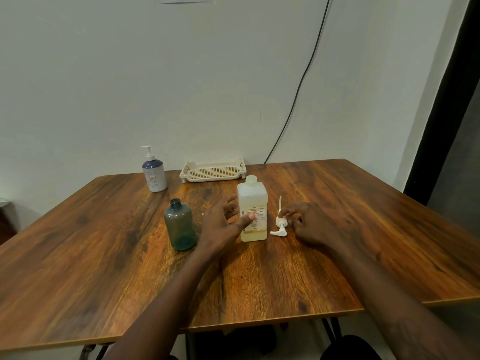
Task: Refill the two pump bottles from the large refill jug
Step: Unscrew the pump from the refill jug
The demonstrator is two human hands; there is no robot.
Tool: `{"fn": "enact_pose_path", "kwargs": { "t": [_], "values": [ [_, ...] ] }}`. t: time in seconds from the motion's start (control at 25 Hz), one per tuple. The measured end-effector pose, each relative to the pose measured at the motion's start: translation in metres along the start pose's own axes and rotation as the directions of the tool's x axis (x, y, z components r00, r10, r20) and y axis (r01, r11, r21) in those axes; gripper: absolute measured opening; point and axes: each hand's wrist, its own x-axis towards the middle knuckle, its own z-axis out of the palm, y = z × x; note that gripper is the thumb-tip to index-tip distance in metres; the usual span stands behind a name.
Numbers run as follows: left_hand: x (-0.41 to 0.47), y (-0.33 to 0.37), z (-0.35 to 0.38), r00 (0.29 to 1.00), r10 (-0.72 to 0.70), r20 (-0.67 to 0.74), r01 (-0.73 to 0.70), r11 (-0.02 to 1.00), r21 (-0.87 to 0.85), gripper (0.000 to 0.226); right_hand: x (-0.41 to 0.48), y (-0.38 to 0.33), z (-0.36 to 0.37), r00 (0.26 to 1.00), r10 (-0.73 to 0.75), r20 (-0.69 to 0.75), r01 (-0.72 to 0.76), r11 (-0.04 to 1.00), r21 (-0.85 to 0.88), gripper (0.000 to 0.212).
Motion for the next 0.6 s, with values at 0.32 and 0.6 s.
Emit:
{"fn": "enact_pose_path", "kwargs": {
  "t": [0.32, 0.6],
  "values": [
    [-0.012, 0.014, -0.016, 0.979, 0.141, -0.15, -0.13, 0.988, 0.082, 0.072, 0.002, -0.037, -0.003, 0.994, -0.05, -0.092, 0.083, 0.912, 0.401, 0.04],
    [-0.019, 0.002, -0.078, 0.82, 0.381, -0.427, -0.253, 0.911, 0.326, 0.058, 0.017, -0.056, 0.013, 0.998, -0.06, 0.005, 0.046, 0.818, 0.573, 0.097]
  ]
}}
